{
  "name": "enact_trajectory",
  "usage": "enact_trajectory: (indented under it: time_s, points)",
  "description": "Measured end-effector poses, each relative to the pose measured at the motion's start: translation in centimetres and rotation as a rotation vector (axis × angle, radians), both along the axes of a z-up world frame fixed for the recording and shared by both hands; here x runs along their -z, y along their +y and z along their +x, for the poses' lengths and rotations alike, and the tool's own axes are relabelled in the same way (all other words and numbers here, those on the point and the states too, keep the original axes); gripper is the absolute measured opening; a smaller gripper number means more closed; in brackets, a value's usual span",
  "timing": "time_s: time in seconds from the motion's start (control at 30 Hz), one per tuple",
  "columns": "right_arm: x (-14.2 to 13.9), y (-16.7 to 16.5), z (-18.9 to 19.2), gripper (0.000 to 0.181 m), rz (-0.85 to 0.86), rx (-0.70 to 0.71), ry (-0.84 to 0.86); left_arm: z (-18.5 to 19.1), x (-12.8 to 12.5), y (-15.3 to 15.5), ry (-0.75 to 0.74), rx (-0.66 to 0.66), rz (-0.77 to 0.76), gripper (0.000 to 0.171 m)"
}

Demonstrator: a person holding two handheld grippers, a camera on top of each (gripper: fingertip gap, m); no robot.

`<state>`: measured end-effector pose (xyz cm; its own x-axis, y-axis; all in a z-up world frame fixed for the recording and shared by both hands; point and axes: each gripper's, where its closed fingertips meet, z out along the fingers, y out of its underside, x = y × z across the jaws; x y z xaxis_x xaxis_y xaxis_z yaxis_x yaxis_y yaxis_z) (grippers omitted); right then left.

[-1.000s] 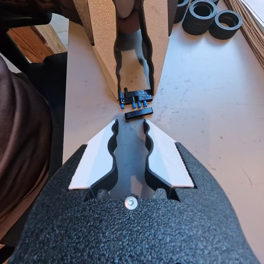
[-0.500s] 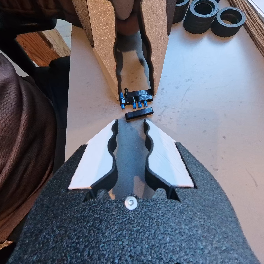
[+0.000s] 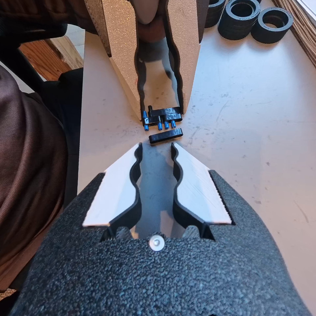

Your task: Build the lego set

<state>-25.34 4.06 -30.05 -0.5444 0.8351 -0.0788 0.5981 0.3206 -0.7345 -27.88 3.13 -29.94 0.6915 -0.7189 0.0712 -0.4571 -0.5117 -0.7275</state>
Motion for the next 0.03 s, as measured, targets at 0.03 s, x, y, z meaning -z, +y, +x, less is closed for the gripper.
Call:
enact_trajectory:
  time_s: [0.03]
  points:
    - [0.01,0.08,-0.06,0.031,0.005,0.006,0.002,0.0,0.01,-0.01,0.002,0.0,0.002,0.045]
